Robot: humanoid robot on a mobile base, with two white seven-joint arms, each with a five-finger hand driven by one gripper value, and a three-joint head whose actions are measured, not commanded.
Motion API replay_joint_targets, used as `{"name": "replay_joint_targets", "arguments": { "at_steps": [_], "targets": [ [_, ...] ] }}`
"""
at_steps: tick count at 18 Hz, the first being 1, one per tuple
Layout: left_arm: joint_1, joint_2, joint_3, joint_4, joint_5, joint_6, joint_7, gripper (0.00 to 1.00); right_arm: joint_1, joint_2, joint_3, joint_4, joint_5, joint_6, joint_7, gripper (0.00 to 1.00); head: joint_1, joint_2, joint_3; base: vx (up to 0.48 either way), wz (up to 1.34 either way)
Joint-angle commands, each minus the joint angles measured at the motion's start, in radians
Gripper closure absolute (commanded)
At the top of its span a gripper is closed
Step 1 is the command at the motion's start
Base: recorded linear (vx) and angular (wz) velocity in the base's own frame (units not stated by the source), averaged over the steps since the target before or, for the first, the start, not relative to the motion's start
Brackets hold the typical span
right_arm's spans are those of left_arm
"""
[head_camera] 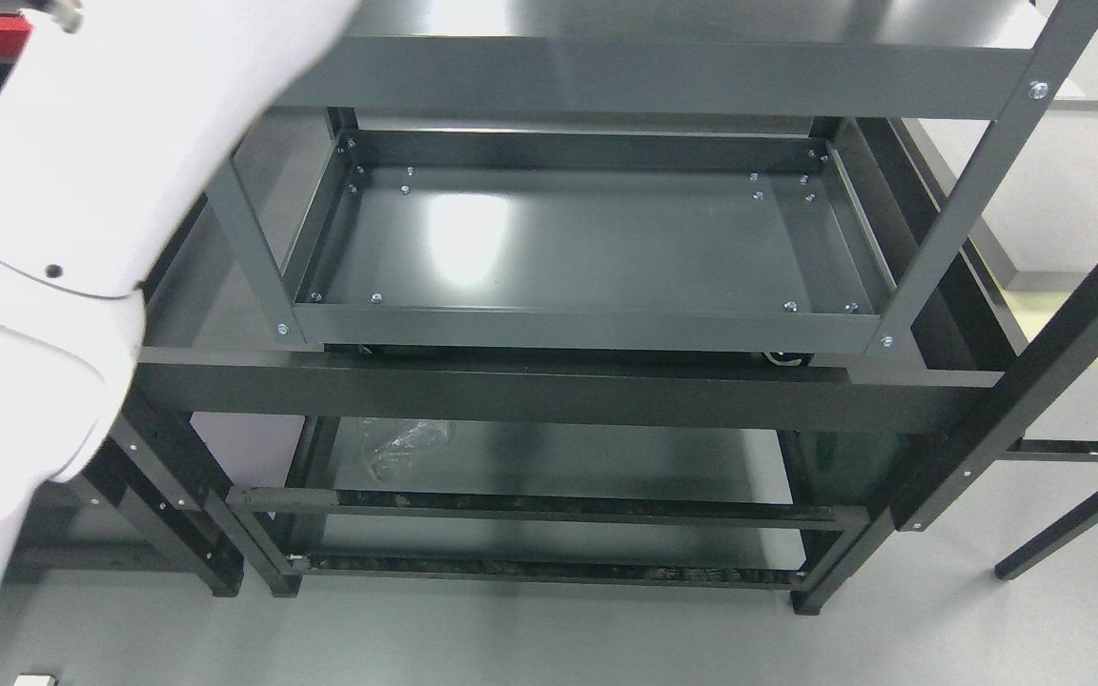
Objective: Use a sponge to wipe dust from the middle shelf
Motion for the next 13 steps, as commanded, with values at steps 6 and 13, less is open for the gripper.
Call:
{"name": "replay_joint_targets", "arguments": {
  "at_steps": [6, 13],
  "targets": [
    [0.056, -0.064, -0.211, 0.106, -0.169, -0.033, -0.008, 0.99, 0.000, -0.017, 0.000, -0.017, 0.000, 0.073, 0.000, 0.00, 0.0000, 0.000, 0.000, 0.000, 0.00],
    [0.108, 0.251, 0.004, -0.089, -0.174, -0.033, -0.062, 0.99, 0.000, -0.017, 0.000, -0.017, 0.000, 0.073, 0.000, 0.00, 0.0000, 0.000, 0.000, 0.000, 0.00]
  ]
}}
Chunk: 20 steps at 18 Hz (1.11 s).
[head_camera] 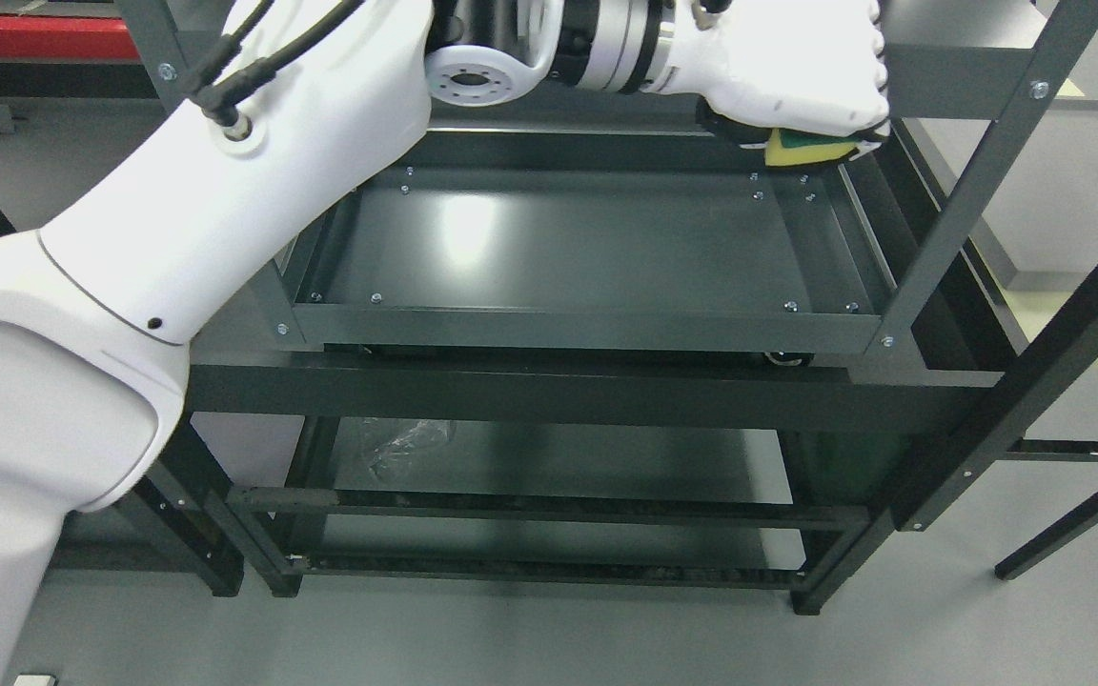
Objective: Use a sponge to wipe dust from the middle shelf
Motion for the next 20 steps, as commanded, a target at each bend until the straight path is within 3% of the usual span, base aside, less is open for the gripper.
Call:
{"name": "replay_joint_targets", "arguments": {
  "at_steps": [1, 5, 13, 16, 20],
  "targets": [
    [0.052, 0.258, 0.138, -0.147, -0.022, 0.000, -0.022, 0.99, 0.000, -0.017, 0.000, -0.017, 0.000, 0.073, 0.000, 0.00, 0.0000, 0.000, 0.000, 0.000, 0.00],
    [0.112, 0.375, 0.176, -0.256, 0.033, 0.000, -0.029, 0.99, 0.000, -0.017, 0.000, -0.017, 0.000, 0.073, 0.000, 0.00, 0.0000, 0.000, 0.000, 0.000, 0.00],
    [0.230, 0.715, 0.251, -0.443, 0.237, 0.000, -0.092, 0.99, 0.000, -0.017, 0.000, -0.017, 0.000, 0.073, 0.000, 0.00, 0.0000, 0.000, 0.000, 0.000, 0.00],
    [0.302, 0.842, 0.333, -0.465, 0.288, 0.000, -0.095, 0.99, 0.000, -0.017, 0.000, -0.017, 0.000, 0.073, 0.000, 0.00, 0.0000, 0.000, 0.000, 0.000, 0.00],
    [0.487, 0.987, 0.545, -0.452, 0.392, 0.000, -0.155, 0.98, 0.000, -0.017, 0.000, -0.017, 0.000, 0.073, 0.000, 0.00, 0.0000, 0.000, 0.000, 0.000, 0.00]
  ]
}}
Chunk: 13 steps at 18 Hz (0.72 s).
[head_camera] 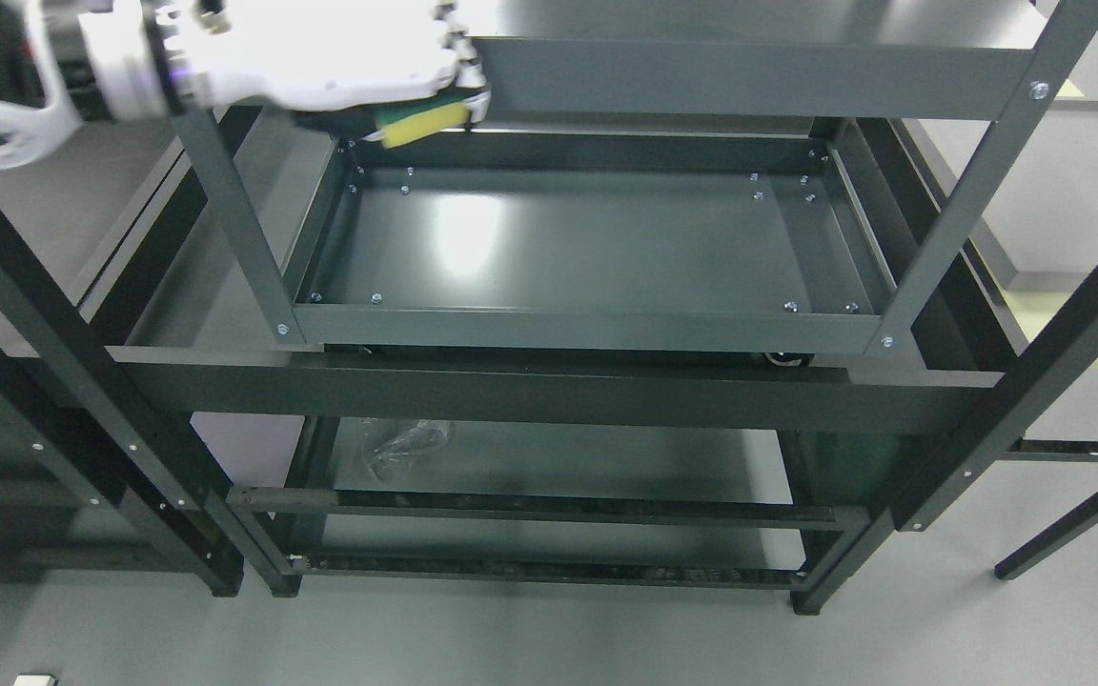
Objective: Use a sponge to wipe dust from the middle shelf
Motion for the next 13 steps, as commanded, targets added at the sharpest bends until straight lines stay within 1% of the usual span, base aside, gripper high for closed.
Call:
{"name": "replay_joint_targets", "arguments": {
  "at_steps": [1, 2, 4, 5, 6, 8, 10, 11, 13],
  "targets": [
    [0.234, 0.387, 0.346, -0.108, 0.140, 0.000, -0.038, 0.98, 0.000, -0.017, 0.001, -0.017, 0.000, 0.073, -0.003, 0.00, 0.0000, 0.000, 0.000, 0.000, 0.00],
    [0.281, 0.393, 0.409, -0.108, 0.167, 0.000, -0.038, 0.98, 0.000, -0.017, 0.000, -0.017, 0.000, 0.073, -0.002, 0.00, 0.0000, 0.000, 0.000, 0.000, 0.00],
    [0.329, 0.376, 0.478, -0.108, 0.258, 0.000, -0.037, 0.99, 0.000, -0.017, 0.000, -0.017, 0.000, 0.073, -0.003, 0.00, 0.0000, 0.000, 0.000, 0.000, 0.00],
    [0.332, 0.344, 0.483, -0.108, 0.334, 0.000, -0.034, 0.99, 0.000, -0.017, 0.000, -0.017, 0.000, 0.073, -0.003, 0.00, 0.0000, 0.000, 0.000, 0.000, 0.00],
    [0.329, 0.292, 0.480, -0.108, 0.414, 0.000, -0.023, 0.99, 0.000, -0.017, 0.000, -0.017, 0.000, 0.073, -0.002, 0.00, 0.0000, 0.000, 0.000, 0.000, 0.00],
    [0.302, 0.171, 0.480, -0.108, 0.538, 0.000, -0.002, 0.99, 0.000, -0.017, 0.000, -0.017, 0.000, 0.073, -0.002, 0.00, 0.0000, 0.000, 0.000, 0.000, 0.00],
    [0.260, 0.045, 0.457, -0.109, 0.589, 0.000, 0.035, 0.99, 0.000, -0.017, 0.000, -0.017, 0.000, 0.073, -0.002, 0.00, 0.0000, 0.000, 0.000, 0.000, 0.00],
    [0.245, -0.062, 0.414, -0.109, 0.611, 0.000, 0.047, 0.99, 0.000, -0.017, 0.000, -0.017, 0.000, 0.073, -0.002, 0.00, 0.0000, 0.000, 0.000, 0.000, 0.00],
    [0.251, -0.321, 0.289, -0.109, 0.625, 0.000, 0.049, 0.99, 0.000, -0.017, 0.000, -0.017, 0.000, 0.073, -0.002, 0.00, 0.0000, 0.000, 0.000, 0.000, 0.00]
  ]
}}
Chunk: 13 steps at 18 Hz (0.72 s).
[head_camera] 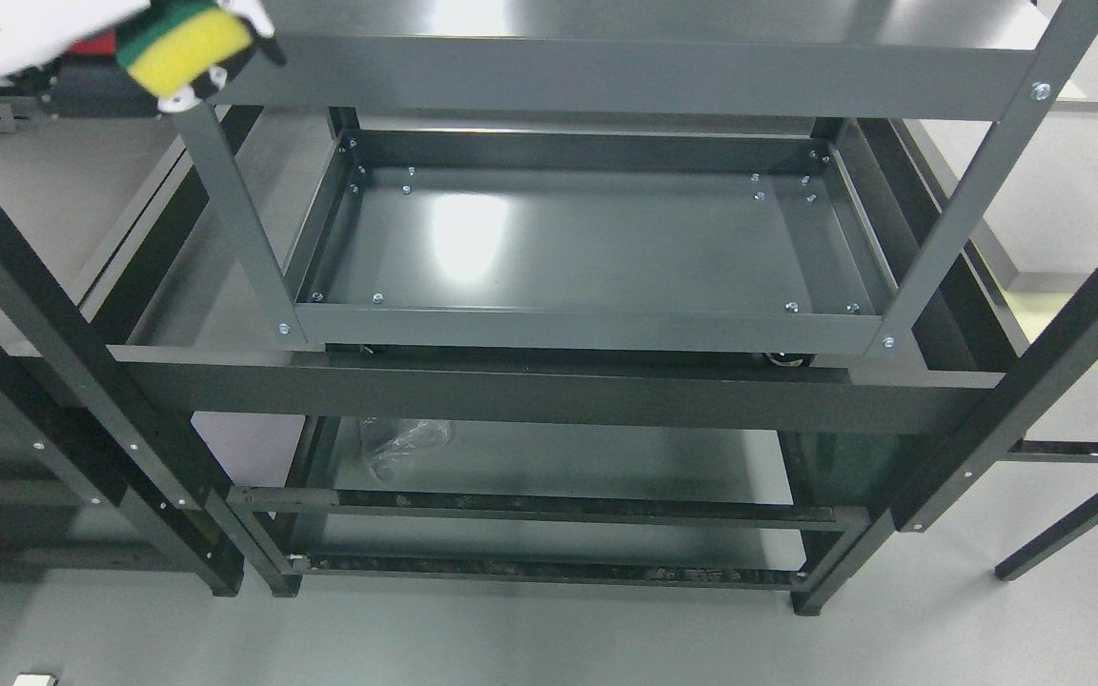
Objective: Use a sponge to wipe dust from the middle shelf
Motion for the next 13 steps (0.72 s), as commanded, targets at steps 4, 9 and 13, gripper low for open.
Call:
{"name": "replay_joint_targets", "arguments": {
  "at_steps": [4, 9, 13],
  "targets": [
    [0.100, -0.804, -0.177, 0.067, 0.055, 0.013, 0.014, 0.99, 0.000, -0.017, 0.000, -0.017, 0.000, 0.073, 0.002, 0.00, 0.0000, 0.000, 0.000, 0.000, 0.00],
    [0.318, -0.829, -0.144, 0.406, 0.013, 0.009, 0.068, 0.99, 0.000, -0.017, 0.000, -0.017, 0.000, 0.073, 0.002, 0.00, 0.0000, 0.000, 0.000, 0.005, 0.00],
    [0.464, -0.829, 0.173, 0.550, 0.016, 0.016, 0.088, 0.99, 0.000, -0.017, 0.000, -0.017, 0.000, 0.073, 0.002, 0.00, 0.0000, 0.000, 0.000, 0.000, 0.00]
  ]
}}
